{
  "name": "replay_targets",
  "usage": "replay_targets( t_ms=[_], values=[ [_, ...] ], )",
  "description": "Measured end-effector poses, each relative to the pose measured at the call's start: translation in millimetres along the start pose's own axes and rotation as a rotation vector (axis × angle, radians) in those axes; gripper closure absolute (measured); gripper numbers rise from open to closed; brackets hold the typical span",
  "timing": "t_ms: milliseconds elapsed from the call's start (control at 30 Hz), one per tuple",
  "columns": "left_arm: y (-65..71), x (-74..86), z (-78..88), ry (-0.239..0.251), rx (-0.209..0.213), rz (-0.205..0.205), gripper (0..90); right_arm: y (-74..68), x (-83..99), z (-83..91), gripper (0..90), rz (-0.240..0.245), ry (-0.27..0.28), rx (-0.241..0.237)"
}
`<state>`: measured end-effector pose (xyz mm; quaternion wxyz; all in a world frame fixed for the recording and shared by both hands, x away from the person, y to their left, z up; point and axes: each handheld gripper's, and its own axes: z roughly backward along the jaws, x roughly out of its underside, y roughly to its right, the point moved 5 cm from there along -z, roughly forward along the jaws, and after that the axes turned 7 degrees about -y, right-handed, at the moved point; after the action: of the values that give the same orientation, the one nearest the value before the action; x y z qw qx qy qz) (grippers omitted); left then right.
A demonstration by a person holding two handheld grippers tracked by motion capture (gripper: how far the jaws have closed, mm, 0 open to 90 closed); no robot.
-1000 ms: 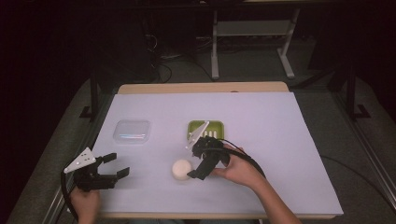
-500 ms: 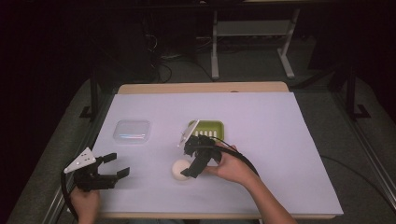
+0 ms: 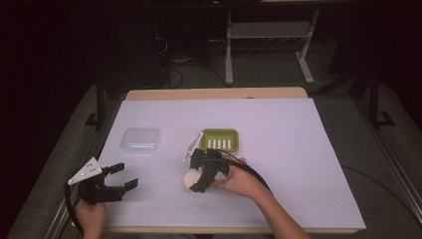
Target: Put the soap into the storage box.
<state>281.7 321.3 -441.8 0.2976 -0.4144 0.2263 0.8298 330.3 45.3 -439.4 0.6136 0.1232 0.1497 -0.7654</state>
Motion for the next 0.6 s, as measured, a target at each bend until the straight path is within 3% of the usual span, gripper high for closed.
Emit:
replay_targets(
  t_ms=[600],
  values=[
    [0.8,-0.5,-1.1,0.002,0.003,0.003,14.5,0.2,-2.1,-17.3,13.9,0.0,-0.052,0.016]
  ],
)
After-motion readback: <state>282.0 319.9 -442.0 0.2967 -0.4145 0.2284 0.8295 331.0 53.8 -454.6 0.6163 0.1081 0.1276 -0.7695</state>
